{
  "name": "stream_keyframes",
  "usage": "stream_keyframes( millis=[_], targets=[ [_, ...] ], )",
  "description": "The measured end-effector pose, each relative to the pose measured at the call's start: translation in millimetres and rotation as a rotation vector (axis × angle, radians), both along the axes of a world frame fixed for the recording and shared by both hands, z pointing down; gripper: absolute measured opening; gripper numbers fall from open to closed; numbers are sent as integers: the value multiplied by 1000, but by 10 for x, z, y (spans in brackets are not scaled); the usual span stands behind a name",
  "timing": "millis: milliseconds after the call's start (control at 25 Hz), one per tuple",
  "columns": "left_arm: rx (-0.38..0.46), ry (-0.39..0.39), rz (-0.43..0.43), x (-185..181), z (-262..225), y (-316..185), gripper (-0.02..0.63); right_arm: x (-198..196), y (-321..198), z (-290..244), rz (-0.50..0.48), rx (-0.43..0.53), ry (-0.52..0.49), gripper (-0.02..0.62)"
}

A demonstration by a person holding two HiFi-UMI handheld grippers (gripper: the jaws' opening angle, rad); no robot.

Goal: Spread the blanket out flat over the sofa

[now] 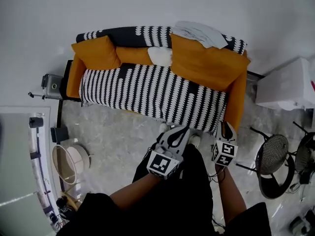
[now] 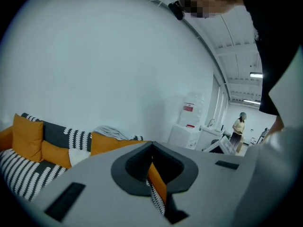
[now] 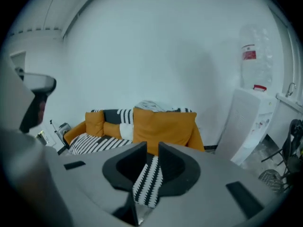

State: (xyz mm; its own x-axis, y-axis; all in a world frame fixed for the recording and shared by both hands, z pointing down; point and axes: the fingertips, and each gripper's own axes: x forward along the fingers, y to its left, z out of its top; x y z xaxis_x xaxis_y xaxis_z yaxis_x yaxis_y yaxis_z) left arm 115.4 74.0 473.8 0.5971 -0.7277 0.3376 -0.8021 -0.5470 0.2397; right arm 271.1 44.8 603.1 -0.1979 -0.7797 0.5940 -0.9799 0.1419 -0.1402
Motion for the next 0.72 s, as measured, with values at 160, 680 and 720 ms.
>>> stream_keyframes(
  millis=[160, 680, 720],
  targets=[
    [13, 8, 27, -227, -203, -195, 6, -274, -176, -741, 9, 90, -19, 51],
    [200, 38, 150, -477, -1112, -1315, 6, -1084, -834, -2306, 33, 291, -53, 44],
    [211, 44, 159, -474, -1168, -1388, 6, -1100, -885, -2408, 47, 310, -45, 44]
  ],
)
